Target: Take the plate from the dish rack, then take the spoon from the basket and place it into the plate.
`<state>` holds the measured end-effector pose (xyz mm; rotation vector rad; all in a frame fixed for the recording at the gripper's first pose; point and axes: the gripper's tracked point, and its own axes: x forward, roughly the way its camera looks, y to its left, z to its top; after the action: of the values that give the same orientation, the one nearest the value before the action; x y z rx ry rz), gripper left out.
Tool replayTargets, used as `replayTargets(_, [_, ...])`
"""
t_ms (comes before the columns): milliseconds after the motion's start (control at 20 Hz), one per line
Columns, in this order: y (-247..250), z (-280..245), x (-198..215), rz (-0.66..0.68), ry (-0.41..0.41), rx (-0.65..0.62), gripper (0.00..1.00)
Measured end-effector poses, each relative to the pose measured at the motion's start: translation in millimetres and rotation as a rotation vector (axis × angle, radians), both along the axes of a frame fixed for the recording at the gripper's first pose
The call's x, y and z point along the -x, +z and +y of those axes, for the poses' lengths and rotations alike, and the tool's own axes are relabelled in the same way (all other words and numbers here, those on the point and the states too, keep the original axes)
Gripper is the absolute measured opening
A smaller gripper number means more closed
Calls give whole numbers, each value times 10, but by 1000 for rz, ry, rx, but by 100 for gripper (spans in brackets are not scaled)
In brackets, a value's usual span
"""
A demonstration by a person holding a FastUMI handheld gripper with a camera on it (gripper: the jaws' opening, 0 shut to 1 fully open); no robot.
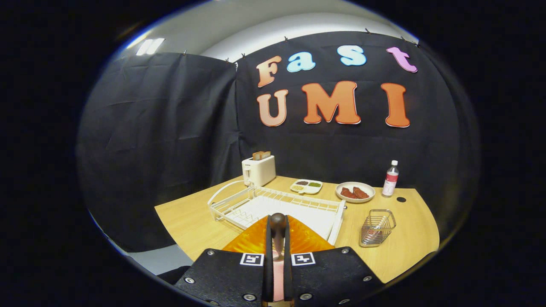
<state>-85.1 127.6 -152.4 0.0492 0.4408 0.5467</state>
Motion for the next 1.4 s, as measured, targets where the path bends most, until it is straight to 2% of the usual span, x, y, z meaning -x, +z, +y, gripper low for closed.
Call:
replayTargets(400, [-584,172,275,119,70,-38,9])
replayTargets(800, [-649,-60,502,94,123,-106,9])
replayTargets(1150, [-1187,-295,750,213,117,-17,14])
replayTargets(1300, [-1170,-333,707,201,111,11,19])
replayTargets(1400, [-1028,-350,615,150,97,13,27])
